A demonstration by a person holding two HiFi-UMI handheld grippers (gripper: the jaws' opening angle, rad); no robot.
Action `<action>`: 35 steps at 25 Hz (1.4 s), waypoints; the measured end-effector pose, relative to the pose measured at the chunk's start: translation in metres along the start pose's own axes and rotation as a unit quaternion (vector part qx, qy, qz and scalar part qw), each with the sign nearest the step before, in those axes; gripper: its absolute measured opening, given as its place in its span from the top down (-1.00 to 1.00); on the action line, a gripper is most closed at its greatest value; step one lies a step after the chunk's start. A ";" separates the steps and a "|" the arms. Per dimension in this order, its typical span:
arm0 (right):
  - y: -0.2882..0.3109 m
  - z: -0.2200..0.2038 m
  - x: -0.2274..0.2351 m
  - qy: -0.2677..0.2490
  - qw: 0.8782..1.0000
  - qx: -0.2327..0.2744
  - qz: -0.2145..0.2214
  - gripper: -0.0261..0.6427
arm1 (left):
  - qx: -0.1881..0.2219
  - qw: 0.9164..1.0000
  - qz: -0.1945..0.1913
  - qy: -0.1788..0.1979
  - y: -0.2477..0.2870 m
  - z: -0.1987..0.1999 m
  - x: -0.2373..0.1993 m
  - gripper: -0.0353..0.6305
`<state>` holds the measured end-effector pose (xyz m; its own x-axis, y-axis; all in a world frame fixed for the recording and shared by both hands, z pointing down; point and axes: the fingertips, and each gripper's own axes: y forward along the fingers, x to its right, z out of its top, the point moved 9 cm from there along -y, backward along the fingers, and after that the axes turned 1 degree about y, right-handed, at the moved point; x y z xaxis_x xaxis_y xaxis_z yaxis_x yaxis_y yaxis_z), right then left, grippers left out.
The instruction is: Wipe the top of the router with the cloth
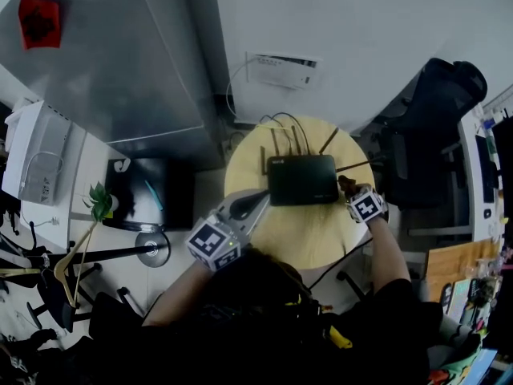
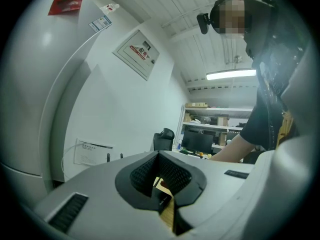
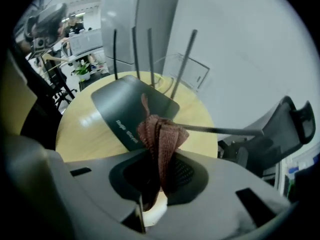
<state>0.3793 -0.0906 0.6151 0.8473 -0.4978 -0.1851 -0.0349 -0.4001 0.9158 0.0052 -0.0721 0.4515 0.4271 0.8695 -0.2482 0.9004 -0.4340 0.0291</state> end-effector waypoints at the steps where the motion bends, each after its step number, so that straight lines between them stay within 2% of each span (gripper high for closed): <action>1: 0.005 -0.003 0.009 0.020 1.000 -0.012 0.004 0.73 | 0.000 1.000 0.008 0.000 -0.002 0.000 -0.001 0.92; 4: 0.029 -0.013 0.027 0.073 0.995 -0.064 0.027 0.73 | 0.003 0.999 0.040 -0.002 -0.009 0.001 -0.006 0.92; 6: 0.041 -0.007 0.031 0.074 0.993 -0.081 0.037 0.73 | 0.002 0.998 0.061 -0.003 -0.014 0.001 -0.009 0.92; 10: 0.059 0.004 0.032 0.012 0.991 -0.117 0.061 0.73 | 0.001 0.996 0.084 -0.001 -0.021 -0.001 -0.009 0.92; 12: 0.064 0.016 0.022 -0.039 0.990 -0.107 0.086 0.73 | 0.000 0.996 0.094 -0.003 -0.025 -0.002 -0.009 0.92; 15: 0.065 0.017 0.010 -0.091 0.980 -0.144 0.103 0.73 | -0.003 0.995 0.103 -0.002 -0.030 -0.003 -0.011 0.92; 17: 0.069 0.022 0.002 -0.129 0.977 -0.113 0.125 0.73 | 0.001 0.994 0.108 -0.003 -0.032 -0.003 -0.012 0.92; 18: 0.068 0.019 -0.002 -0.137 0.974 -0.122 0.131 0.73 | 0.002 0.994 0.108 -0.003 -0.033 -0.003 -0.013 0.92; 21: 0.059 -0.009 -0.011 -0.137 0.958 -0.210 0.138 0.73 | 0.005 0.995 0.103 -0.003 -0.033 -0.003 -0.014 0.92; 22: 0.058 -0.012 -0.015 -0.144 0.958 -0.207 0.141 0.73 | 0.006 0.995 0.101 -0.003 -0.033 -0.003 -0.015 0.92; 25: 0.056 -0.015 -0.027 -0.142 0.963 -0.173 0.148 0.73 | 0.008 0.996 0.091 -0.001 -0.032 -0.001 -0.017 0.92; 27: 0.052 -0.022 -0.033 -0.119 0.967 -0.171 0.145 0.73 | 0.006 0.997 0.081 -0.005 -0.029 -0.002 -0.016 0.92; 31: 0.051 -0.032 -0.042 -0.096 0.978 -0.150 0.111 0.73 | 0.005 0.998 0.064 -0.016 -0.025 -0.001 -0.014 0.92; 35: 0.050 -0.036 -0.054 -0.031 0.985 -0.131 0.105 0.73 | 0.007 0.999 0.047 -0.014 -0.020 0.002 -0.011 0.92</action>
<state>0.3513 -0.0561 0.6835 0.8014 -0.5982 0.0043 -0.0612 -0.0748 0.9953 -0.0179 -0.0737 0.4520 0.5063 0.8184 -0.2719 0.8555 -0.5162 0.0395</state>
